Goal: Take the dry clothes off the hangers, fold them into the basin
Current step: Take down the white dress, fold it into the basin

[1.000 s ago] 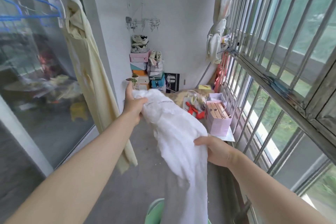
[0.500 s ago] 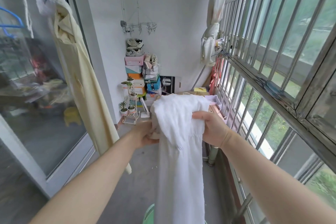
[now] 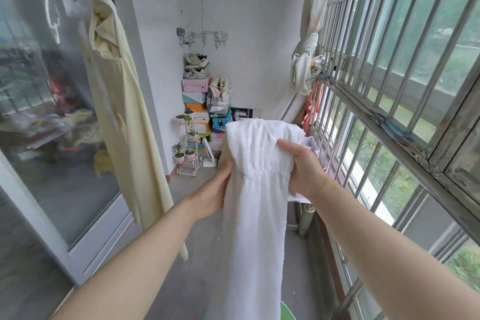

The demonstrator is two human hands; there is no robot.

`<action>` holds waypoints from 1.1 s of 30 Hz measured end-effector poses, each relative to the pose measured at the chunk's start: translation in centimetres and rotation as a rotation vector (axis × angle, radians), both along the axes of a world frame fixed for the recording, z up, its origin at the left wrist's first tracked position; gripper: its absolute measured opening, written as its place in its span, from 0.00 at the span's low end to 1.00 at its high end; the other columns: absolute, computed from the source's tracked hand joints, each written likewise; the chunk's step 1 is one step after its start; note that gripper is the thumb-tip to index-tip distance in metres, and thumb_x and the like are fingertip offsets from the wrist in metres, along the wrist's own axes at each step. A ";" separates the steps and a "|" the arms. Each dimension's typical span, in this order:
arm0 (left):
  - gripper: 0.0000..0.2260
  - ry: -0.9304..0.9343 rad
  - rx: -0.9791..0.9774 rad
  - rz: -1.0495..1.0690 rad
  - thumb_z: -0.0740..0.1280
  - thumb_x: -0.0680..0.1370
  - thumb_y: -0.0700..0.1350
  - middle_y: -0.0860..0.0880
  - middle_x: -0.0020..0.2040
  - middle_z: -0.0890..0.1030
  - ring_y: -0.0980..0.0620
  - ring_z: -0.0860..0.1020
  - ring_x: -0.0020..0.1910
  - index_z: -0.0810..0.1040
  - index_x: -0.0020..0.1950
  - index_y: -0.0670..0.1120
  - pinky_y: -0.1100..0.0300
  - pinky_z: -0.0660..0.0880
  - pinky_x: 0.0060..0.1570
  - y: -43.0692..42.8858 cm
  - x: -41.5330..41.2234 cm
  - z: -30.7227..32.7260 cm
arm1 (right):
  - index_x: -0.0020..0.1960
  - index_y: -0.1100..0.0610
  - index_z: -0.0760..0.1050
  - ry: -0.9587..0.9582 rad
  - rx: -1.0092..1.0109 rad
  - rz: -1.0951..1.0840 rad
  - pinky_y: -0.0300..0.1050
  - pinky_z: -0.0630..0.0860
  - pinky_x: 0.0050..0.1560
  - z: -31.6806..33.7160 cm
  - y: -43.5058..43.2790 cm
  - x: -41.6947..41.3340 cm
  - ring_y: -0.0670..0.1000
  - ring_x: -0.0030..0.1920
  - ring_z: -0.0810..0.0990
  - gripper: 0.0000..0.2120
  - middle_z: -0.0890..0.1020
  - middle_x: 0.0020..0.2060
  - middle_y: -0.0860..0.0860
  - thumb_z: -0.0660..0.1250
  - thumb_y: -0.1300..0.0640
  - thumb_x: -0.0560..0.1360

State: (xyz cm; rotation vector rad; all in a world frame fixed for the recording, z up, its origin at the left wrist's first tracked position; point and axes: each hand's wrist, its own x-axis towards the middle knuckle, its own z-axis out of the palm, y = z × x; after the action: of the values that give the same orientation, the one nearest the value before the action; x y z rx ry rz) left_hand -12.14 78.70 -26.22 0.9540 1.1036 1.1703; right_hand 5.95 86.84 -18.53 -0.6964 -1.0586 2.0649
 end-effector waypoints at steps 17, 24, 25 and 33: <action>0.20 0.160 0.035 0.356 0.74 0.65 0.37 0.49 0.47 0.84 0.55 0.83 0.43 0.79 0.57 0.40 0.65 0.78 0.41 0.5 1.9 -0.9 | 0.51 0.58 0.77 -0.107 0.137 0.045 0.37 0.75 0.40 -3.1 1.7 0.9 0.46 0.37 0.80 0.11 0.82 0.36 0.49 0.61 0.51 0.79; 0.13 -0.031 -0.073 0.527 0.68 0.76 0.39 0.42 0.46 0.83 0.46 0.82 0.44 0.77 0.59 0.35 0.51 0.78 0.51 1.3 1.7 -0.7 | 0.72 0.46 0.62 -0.395 0.271 0.351 0.58 0.63 0.71 -9.9 0.2 2.8 0.51 0.64 0.75 0.37 0.77 0.64 0.48 0.74 0.50 0.66; 0.13 -0.037 -0.083 0.541 0.69 0.76 0.40 0.42 0.45 0.83 0.46 0.82 0.43 0.77 0.58 0.35 0.52 0.79 0.48 1.5 1.9 -0.7 | 0.69 0.48 0.66 -0.388 0.321 0.404 0.61 0.63 0.70 -10.3 -0.2 2.5 0.52 0.62 0.78 0.32 0.79 0.61 0.49 0.73 0.55 0.68; 0.23 0.019 -0.207 0.584 0.70 0.75 0.51 0.40 0.58 0.78 0.42 0.79 0.57 0.69 0.64 0.39 0.44 0.74 0.60 2.7 2.4 -1.6 | 0.75 0.49 0.58 -0.352 0.495 0.004 0.51 0.71 0.66 -11.2 -0.6 1.0 0.47 0.67 0.72 0.46 0.71 0.69 0.46 0.78 0.63 0.63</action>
State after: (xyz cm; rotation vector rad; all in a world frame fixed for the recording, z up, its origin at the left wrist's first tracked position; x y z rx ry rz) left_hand -9.73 81.43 -27.83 0.4892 1.5443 1.4738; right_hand 6.97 86.23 -29.70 -0.8077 -1.6915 1.6111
